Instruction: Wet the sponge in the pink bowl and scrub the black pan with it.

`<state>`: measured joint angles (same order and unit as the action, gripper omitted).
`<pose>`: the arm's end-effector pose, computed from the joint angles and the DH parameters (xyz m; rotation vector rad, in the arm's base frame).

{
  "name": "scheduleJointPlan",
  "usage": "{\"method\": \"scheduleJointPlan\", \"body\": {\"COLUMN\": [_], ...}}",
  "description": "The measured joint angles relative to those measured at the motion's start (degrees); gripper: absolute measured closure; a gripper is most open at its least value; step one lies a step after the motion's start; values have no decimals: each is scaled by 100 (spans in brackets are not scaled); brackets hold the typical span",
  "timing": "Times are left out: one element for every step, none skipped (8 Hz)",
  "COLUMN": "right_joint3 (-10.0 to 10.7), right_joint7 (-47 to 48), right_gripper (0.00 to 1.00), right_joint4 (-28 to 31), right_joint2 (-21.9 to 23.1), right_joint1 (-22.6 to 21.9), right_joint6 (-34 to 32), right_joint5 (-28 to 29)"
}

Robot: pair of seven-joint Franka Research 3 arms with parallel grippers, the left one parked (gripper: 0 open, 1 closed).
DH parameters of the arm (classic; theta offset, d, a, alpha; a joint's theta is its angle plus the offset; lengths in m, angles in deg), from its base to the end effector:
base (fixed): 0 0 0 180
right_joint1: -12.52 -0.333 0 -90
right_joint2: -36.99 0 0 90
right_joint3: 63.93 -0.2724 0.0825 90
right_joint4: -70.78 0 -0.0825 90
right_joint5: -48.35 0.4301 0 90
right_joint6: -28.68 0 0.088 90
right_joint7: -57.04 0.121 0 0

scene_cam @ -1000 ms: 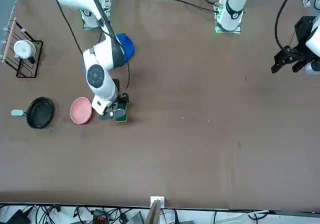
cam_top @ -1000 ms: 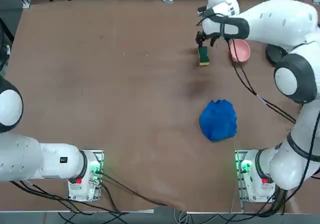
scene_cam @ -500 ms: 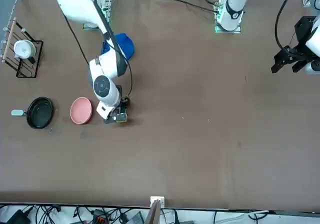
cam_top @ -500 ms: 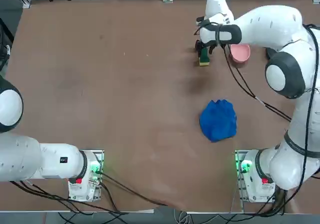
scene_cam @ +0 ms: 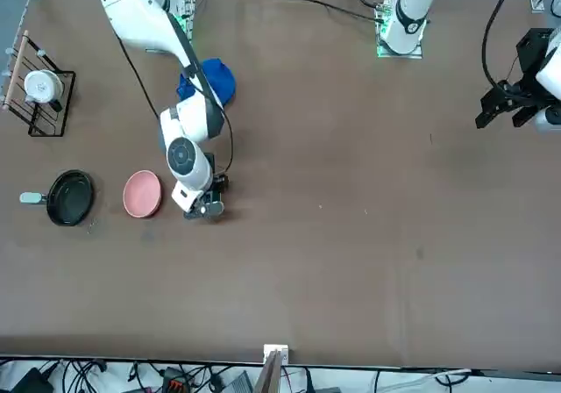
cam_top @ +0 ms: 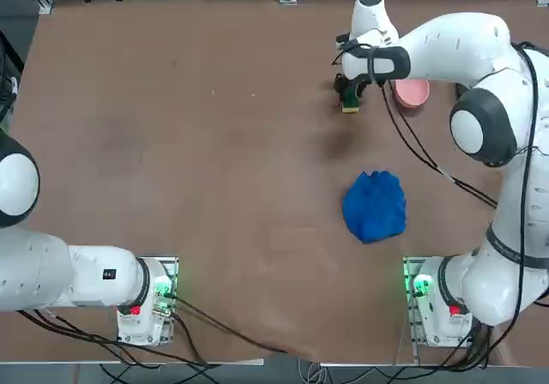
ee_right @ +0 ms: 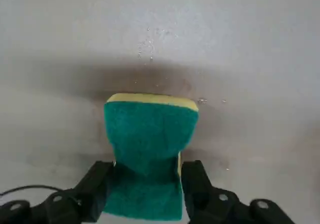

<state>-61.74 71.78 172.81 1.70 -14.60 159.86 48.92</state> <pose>0.5908 0.2748 0.1180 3.0755 0.2725 -0.1470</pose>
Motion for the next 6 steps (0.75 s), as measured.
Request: {"method": "scheduleJointPlan", "body": {"right_joint3": [18, 37, 64, 105, 128, 144], "right_joint7": [6, 7, 7, 7, -69, -347], "right_gripper": [44, 65, 81, 87, 89, 89], "right_joint4": [0, -6, -34, -79, -123, -151], "right_joint2": [-8, -5, 20, 109, 287, 528], "right_joint1": [8, 29, 67, 157, 333, 578], "right_joint6": [-1, -32, -212, -572, -974, -1356], "right_joint5": [0, 0, 0, -2, -19, -31]}}
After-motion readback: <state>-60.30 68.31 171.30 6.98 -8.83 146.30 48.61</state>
